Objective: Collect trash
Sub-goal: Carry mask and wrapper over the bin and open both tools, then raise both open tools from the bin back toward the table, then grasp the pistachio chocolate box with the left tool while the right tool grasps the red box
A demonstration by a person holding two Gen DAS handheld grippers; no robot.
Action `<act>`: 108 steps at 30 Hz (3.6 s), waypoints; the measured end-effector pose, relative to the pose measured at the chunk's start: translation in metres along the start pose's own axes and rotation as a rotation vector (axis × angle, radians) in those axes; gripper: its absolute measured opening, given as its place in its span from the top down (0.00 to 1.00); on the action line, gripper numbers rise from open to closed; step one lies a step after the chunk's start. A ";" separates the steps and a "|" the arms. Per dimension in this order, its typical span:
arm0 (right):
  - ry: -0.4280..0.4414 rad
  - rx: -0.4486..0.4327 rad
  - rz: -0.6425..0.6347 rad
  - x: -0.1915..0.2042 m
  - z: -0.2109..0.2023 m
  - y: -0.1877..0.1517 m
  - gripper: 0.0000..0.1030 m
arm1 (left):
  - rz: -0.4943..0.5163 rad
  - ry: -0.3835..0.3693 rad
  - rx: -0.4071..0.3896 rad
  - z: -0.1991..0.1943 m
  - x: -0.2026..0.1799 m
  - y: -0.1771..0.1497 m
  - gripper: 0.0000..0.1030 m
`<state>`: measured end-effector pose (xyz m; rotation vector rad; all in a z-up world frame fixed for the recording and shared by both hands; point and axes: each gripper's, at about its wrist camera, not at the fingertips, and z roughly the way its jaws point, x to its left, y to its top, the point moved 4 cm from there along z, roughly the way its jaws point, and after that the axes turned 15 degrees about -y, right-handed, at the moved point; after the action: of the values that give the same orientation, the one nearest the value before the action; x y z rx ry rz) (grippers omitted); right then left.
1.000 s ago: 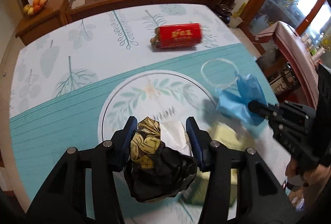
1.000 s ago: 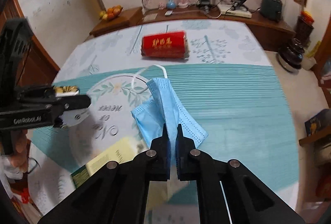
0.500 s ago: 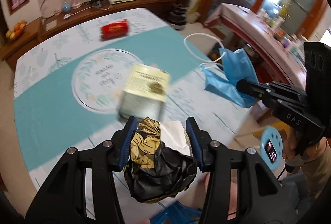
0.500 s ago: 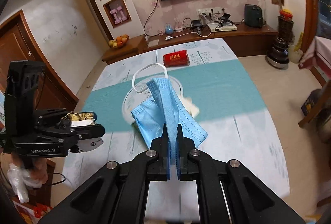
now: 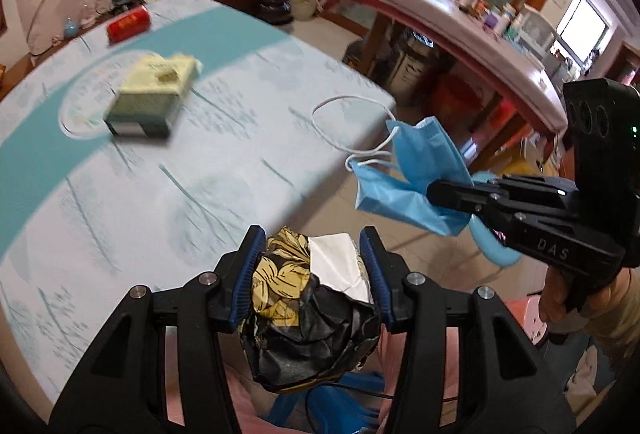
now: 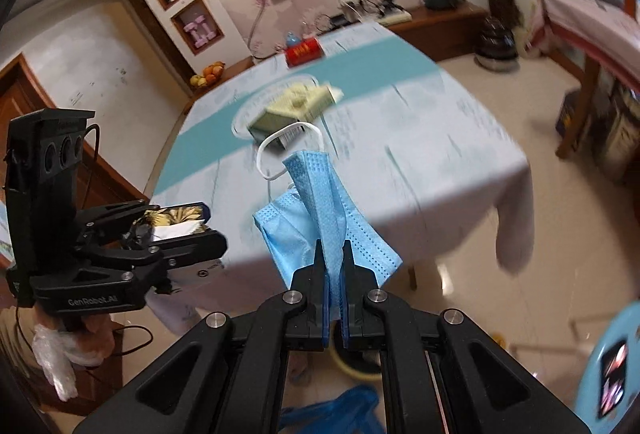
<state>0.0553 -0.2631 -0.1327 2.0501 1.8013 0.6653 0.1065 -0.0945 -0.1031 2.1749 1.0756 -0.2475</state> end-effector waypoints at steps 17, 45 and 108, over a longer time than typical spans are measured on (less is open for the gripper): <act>-0.059 0.357 0.208 -0.073 0.129 -0.166 0.97 | -0.004 0.091 0.241 0.158 0.029 -0.116 0.55; -0.044 0.640 0.371 -0.060 0.360 -0.216 0.65 | 0.109 0.236 0.351 0.293 0.113 -0.152 0.25; -0.125 0.035 0.083 0.012 0.127 0.124 0.45 | -0.222 0.129 0.085 0.054 0.238 0.149 0.01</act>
<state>0.2285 -0.2619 -0.1711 2.1487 1.6785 0.5187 0.3784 -0.0433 -0.1752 2.1695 1.4058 -0.2597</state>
